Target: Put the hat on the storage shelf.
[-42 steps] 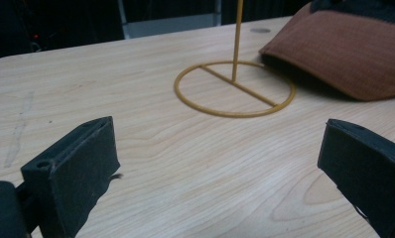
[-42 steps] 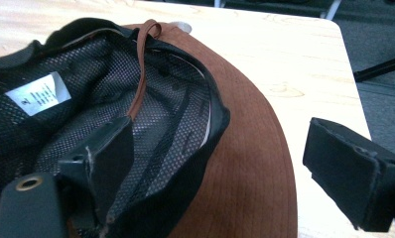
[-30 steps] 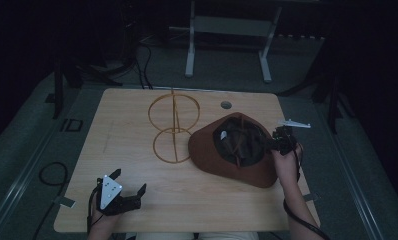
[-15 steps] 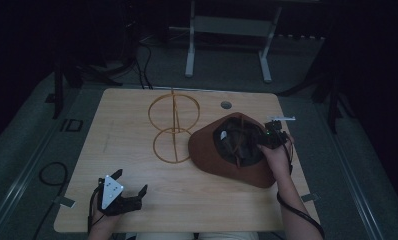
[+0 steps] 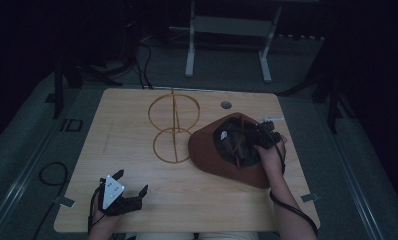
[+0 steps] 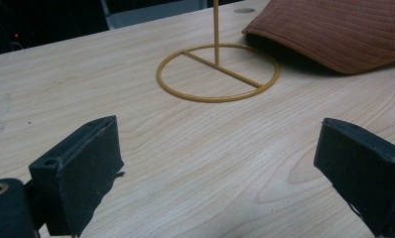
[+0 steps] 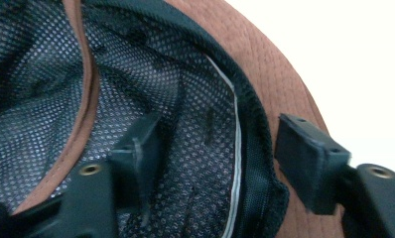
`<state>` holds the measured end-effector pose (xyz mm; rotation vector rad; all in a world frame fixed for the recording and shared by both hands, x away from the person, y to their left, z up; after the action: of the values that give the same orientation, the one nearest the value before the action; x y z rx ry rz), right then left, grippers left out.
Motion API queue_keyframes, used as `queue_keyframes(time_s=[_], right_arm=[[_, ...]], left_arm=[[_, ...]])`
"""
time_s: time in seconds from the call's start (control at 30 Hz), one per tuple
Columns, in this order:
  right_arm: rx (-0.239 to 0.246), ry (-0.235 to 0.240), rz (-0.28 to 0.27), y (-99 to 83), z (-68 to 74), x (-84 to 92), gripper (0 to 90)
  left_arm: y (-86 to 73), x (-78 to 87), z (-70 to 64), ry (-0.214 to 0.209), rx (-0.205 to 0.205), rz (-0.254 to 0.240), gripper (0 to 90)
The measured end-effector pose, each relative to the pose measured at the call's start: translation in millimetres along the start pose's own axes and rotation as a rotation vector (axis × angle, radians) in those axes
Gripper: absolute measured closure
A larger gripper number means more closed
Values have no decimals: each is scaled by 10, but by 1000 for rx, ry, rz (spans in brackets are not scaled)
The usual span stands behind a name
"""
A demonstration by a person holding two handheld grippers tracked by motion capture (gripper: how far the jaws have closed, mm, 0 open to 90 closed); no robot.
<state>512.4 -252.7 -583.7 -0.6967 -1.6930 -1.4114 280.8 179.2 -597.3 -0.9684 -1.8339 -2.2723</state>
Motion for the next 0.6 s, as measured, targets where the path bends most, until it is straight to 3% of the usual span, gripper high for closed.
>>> queue_keyframes(time_s=[0.2,0.23,0.27,0.4,0.5,0.6], right_arm=[[18,-49,22,-13,6,-44,443],[28,-59,26,-13,8,-44,472],[74,-96,46,-20,6,-57,532],[86,-136,62,-23,-7,-70,663],[66,-151,60,-28,-57,-39,817],[32,-124,0,-19,-99,37,832]], left_arm=[[-12,-5,6,-5,4,10,51],[-14,-6,0,-9,2,13,51],[-15,-8,-1,-6,0,14,51],[-24,-14,4,-7,3,24,52],[-30,-24,5,-7,12,33,53],[-37,-25,5,0,1,34,53]])
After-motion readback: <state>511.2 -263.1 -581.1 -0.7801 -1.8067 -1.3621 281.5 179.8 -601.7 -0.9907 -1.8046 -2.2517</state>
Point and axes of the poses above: each handheld gripper's, and its own axes: x roughly backward along the jaws, y roughly out of its top, z roughly to its left, the point moved 7 cm from there along -x, roughly forward along the jaws, and after that the axes turned 11 degrees about z, right-handed, at the moved point
